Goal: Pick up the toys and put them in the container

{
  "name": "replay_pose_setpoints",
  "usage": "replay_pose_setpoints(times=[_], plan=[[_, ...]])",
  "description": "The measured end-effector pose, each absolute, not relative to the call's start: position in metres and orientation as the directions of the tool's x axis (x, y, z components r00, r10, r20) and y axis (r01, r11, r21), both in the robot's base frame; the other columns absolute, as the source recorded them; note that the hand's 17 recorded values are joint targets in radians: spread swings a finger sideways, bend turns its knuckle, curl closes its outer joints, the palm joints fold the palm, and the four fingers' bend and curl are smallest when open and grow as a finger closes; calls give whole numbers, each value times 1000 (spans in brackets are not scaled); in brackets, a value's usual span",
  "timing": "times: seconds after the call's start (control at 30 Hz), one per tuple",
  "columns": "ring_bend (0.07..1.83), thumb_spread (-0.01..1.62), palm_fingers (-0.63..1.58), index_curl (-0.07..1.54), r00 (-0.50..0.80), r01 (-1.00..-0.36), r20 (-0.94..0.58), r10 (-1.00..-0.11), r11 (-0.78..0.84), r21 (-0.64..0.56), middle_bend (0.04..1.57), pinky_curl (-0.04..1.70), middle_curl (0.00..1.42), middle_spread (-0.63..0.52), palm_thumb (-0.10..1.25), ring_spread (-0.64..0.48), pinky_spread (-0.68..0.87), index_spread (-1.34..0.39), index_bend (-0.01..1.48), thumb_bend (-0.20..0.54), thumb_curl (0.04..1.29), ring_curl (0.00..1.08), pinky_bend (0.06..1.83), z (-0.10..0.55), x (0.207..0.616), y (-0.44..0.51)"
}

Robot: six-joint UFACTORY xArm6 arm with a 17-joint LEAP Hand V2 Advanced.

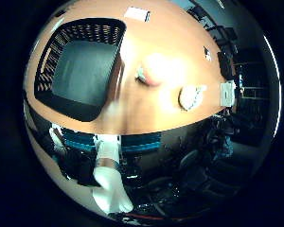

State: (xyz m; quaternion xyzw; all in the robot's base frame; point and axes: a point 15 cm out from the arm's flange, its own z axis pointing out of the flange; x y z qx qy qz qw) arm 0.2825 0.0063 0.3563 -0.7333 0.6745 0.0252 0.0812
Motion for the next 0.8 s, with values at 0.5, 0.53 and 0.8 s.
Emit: replay_pose_setpoints(times=[0.5, 0.53, 0.8], plan=[[450, 1093, 419, 330, 56, -994, -108, -993, -45, -102, 212, 124, 368, -122, 652, -1, 351, -430, 178, -21, 300, 197, 471, 372, 301, -37], [450, 1093, 419, 330, 48, -994, -106, -993, -37, -102, 212, 125, 368, -122, 653, -1, 351, -430, 178, -21, 300, 197, 470, 372, 302, -46], [453, 1095, 405, 322, -27, -997, -97, -995, 34, -72, 208, 130, 367, -114, 648, -1, 353, -425, 173, -21, 300, 201, 475, 357, 311, -116]])
